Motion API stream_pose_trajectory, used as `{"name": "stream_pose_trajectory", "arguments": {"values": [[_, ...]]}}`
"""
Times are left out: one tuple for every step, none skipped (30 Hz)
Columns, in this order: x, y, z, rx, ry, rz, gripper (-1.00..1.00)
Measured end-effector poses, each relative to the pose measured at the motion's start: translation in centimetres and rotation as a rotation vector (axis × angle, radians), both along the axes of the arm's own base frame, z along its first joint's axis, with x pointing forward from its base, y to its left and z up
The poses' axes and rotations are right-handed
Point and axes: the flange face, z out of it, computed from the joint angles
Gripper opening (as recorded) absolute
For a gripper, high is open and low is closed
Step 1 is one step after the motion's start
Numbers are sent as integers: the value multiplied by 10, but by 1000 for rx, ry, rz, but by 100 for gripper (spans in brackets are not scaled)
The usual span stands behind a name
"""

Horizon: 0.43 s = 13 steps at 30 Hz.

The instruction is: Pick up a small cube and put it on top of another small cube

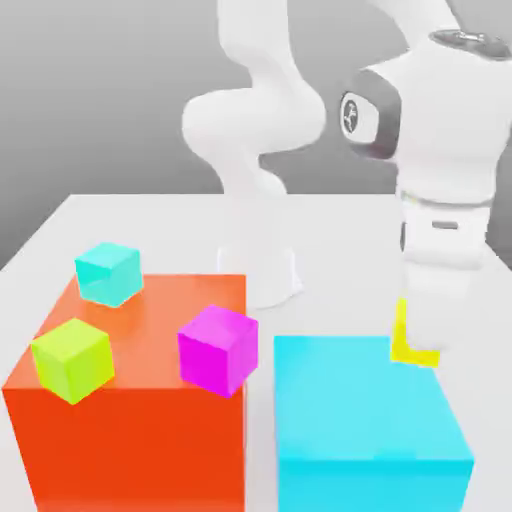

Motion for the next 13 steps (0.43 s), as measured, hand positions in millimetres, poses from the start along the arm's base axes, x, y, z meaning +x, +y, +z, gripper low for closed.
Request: {"name": "stream_pose_trajectory", "arguments": {"values": [[9,-21,15,1,0,-56,-100],[17,-43,31,2,1,-114,-100],[23,-67,47,3,2,-173,-100],[27,-92,62,4,3,-232,-100],[29,-116,77,6,4,-289,-100],[30,-134,82,7,5,-333,-100],[30,-144,76,8,6,-355,-100],[31,-148,65,9,6,-366,-100],[30,-151,51,8,6,-371,-100],[30,-152,40,8,6,-375,100],[30,-152,40,8,6,-375,100],[30,-152,40,8,6,-375,100],[30,-152,40,8,6,-375,100]]}}
